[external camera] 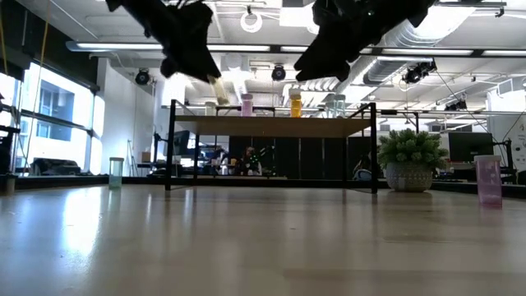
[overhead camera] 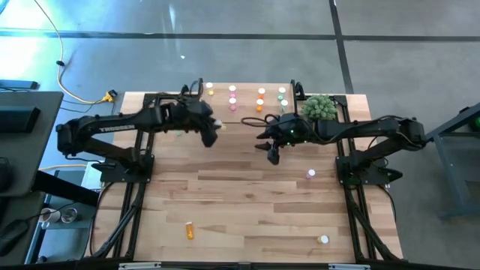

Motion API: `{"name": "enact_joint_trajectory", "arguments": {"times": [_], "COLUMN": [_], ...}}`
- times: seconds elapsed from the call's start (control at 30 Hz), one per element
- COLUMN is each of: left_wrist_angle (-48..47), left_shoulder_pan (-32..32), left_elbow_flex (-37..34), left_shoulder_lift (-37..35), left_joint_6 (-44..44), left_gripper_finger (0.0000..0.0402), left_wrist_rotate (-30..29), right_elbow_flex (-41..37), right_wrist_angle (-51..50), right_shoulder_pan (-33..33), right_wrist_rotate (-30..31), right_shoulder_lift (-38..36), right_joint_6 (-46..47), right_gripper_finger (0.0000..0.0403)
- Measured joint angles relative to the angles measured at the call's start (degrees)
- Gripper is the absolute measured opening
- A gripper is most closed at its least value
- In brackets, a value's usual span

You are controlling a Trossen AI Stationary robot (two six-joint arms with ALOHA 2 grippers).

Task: Pick and place medicine bottles onto shelf by color
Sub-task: Put the left yellow pill bottle on the shelf aligned with the other yellow pill bottle

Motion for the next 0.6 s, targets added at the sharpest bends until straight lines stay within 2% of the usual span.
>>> {"name": "enact_joint_trajectory", "arguments": {"times": [0.27, 0.43, 0.6], "left_wrist_angle": [-12.4, -18.3, -20.6], "left_shoulder_pan": [5.9, 9.6, 11.0], "left_elbow_flex": [13.4, 20.4, 21.2], "left_shoulder_lift": [1.0, 2.9, 5.0], "left_joint_6": [7.3, 8.3, 8.3], "left_gripper_finger": [0.0113, 0.0113, 0.0113], "left_wrist_rotate": [-7.9, -7.3, -4.8], "right_elbow_flex": [0.0, 0.0, 0.0], "right_wrist_angle": [-0.5, -1.3, -1.5], "right_shoulder_pan": [-3.2, -4.5, -5.2], "right_wrist_rotate": [2.2, 2.8, 2.8], "right_shoulder_lift": [0.0, 0.0, 0.0], "right_joint_6": [-0.8, -0.4, -0.3], "right_gripper_finger": [0.0167, 0.0167, 0.0167]}}
